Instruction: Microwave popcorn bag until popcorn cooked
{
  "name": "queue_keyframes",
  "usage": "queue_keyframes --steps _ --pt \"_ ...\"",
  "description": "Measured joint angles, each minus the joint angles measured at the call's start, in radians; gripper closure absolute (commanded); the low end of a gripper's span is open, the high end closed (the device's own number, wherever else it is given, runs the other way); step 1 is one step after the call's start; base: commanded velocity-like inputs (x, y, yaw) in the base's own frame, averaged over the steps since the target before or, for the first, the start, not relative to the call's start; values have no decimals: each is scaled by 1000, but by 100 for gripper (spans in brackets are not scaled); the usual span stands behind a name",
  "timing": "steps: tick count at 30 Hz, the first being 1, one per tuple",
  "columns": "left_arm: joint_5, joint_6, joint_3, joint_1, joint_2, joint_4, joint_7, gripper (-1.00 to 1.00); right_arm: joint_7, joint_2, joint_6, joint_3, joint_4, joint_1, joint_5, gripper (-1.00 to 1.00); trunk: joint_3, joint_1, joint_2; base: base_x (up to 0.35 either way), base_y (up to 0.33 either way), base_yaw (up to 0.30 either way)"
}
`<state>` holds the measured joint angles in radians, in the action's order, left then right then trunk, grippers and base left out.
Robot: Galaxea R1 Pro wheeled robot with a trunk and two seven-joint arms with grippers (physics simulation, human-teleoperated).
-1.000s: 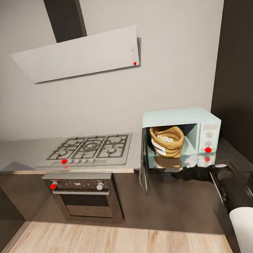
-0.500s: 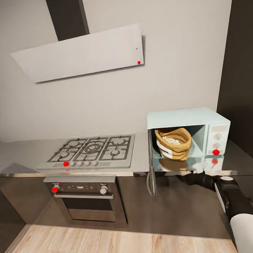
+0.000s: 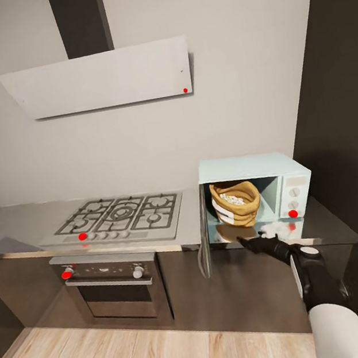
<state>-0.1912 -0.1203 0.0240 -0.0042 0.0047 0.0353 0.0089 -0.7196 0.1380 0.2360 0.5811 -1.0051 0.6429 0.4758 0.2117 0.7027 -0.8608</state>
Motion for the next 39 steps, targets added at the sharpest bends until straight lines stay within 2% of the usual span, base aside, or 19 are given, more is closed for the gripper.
queue_keyframes --steps 2,5,7,9,11,13,15,17,35,39 --pt "0 0 0 0 0 0 1 -100 0 34 -53 0 -30 0 -3 -100 0 0 0 0 0 0" --pt "0 0 0 0 0 0 2 -100 0 35 -77 1 -32 0 -7 -100 0 0 0 0 0 0" --pt "0 0 0 0 0 0 4 -100 67 35 -156 35 -26 0 -34 -100 0 0 0 0 0 0" --pt "0 0 0 0 0 0 5 -100 125 35 -224 42 20 0 -54 -100 0 0 0 0 0 0" --pt "0 0 0 0 0 0 7 -100 150 35 -247 43 52 0 -62 -100 0 0 0 0 0 0" --pt "0 0 0 0 0 0 7 -100 159 35 -253 43 59 0 -64 -100 0 0 0 3 0 0" --pt "0 1 0 0 0 0 5 -100 216 35 -275 43 66 0 -66 -100 0 0 0 64 0 0" --pt "0 1 -1 0 0 0 5 -100 235 35 -285 43 68 0 -66 -100 0 0 0 135 0 0" --pt "2 1 -1 0 0 0 -2 -100 248 35 -304 41 102 0 -66 -100 0 -1 0 310 0 0" --pt "3 1 -1 0 0 0 -2 -100 249 35 -305 43 102 0 -82 -100 0 0 0 305 0 0"
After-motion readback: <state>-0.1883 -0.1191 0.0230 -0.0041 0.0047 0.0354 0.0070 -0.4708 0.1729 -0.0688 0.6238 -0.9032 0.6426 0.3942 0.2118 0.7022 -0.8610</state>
